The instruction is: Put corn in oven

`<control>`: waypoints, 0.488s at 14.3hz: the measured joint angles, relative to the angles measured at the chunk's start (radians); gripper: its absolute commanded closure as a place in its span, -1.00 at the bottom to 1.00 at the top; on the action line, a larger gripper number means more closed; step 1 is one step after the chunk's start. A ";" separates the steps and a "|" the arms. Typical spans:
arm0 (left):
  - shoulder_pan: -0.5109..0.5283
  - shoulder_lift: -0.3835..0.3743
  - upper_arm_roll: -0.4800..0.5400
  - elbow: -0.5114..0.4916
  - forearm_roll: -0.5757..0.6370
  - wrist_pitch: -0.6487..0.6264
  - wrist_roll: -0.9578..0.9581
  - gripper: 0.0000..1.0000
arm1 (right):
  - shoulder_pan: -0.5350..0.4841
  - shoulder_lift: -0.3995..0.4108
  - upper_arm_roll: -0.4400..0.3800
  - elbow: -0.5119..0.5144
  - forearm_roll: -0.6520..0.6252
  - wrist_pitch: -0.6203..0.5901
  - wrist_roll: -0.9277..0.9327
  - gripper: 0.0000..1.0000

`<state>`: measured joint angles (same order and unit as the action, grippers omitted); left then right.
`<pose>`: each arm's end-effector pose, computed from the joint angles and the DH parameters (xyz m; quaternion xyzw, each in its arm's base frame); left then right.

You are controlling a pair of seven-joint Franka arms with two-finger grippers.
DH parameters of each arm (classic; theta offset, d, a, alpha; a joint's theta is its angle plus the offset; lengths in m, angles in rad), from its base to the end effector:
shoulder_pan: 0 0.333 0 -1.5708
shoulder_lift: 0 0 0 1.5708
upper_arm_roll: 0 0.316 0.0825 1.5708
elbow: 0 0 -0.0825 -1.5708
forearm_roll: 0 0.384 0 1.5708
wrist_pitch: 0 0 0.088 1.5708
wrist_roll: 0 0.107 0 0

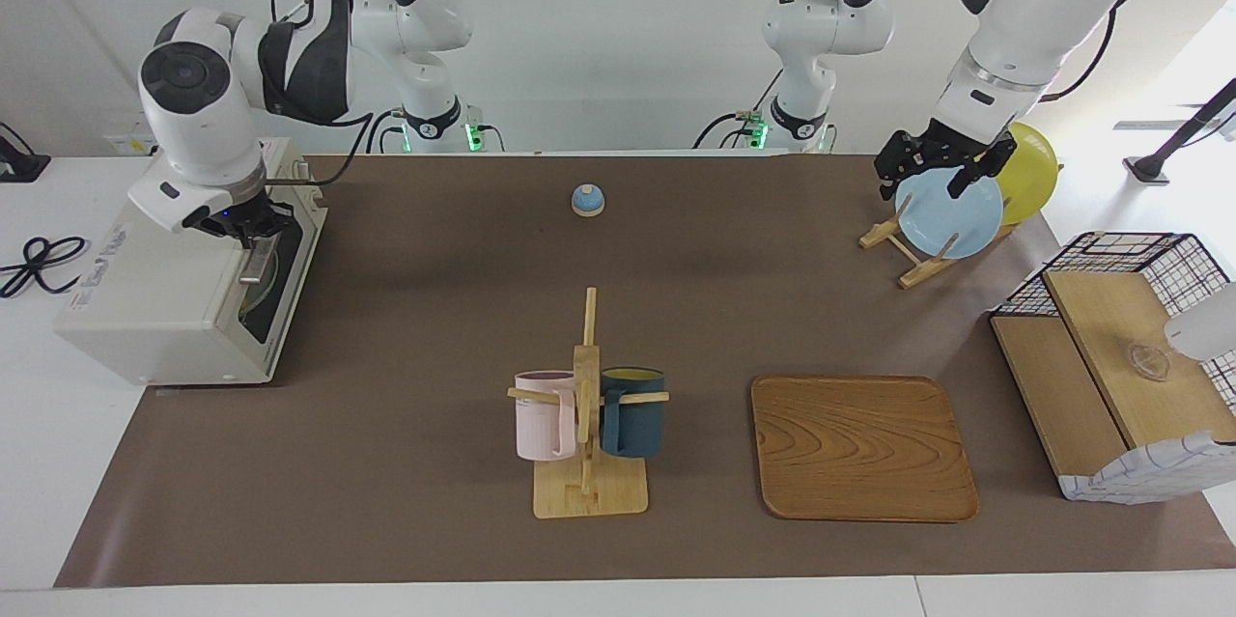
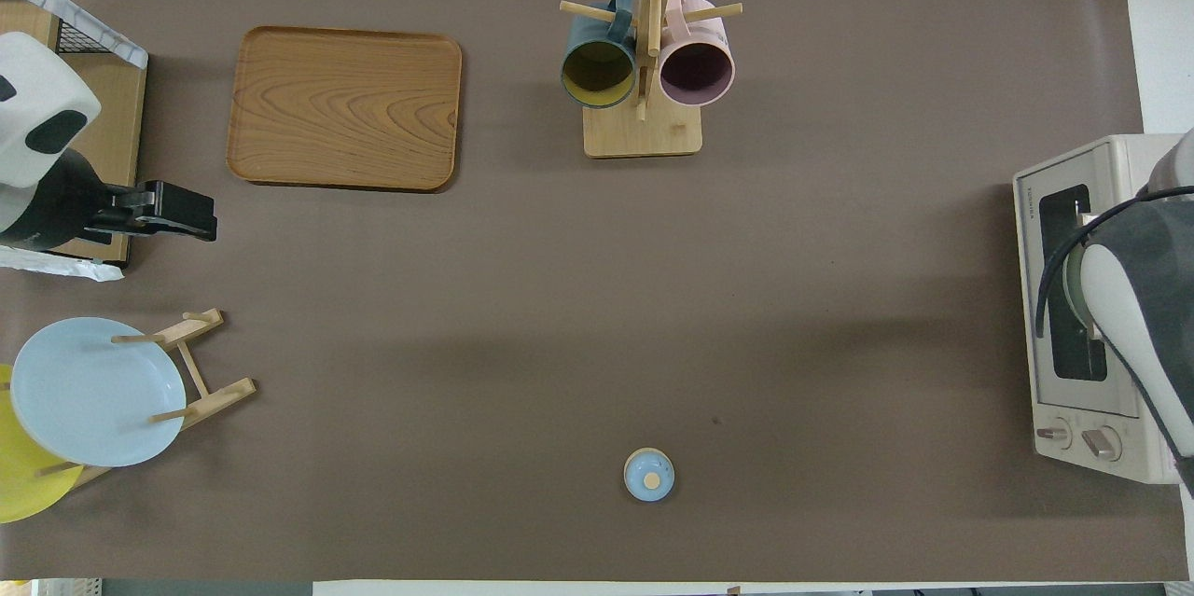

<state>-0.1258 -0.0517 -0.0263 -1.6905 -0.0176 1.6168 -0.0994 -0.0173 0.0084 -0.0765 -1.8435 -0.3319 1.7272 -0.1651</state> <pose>0.5338 -0.0840 0.6002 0.9996 -0.0258 -0.0119 0.0067 0.5471 -0.0815 0.5088 0.9824 0.0709 -0.0818 0.1523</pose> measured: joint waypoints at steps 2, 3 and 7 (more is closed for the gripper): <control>0.000 0.000 0.000 0.000 0.000 0.000 0.000 -1.00 | 0.001 -0.030 0.001 0.071 0.070 -0.073 0.000 0.35; 0.000 0.000 0.000 0.000 0.000 0.000 0.000 -1.00 | 0.003 -0.041 0.002 0.111 0.108 -0.115 0.000 0.21; 0.000 0.000 0.000 0.000 0.000 0.000 0.000 -1.00 | 0.012 -0.051 0.005 0.184 0.246 -0.223 0.000 -0.14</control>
<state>-0.1258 -0.0517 -0.0263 -1.6905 -0.0176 1.6166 -0.0994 -0.0051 -0.0424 -0.0715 -1.6595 -0.0856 1.5041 -0.1651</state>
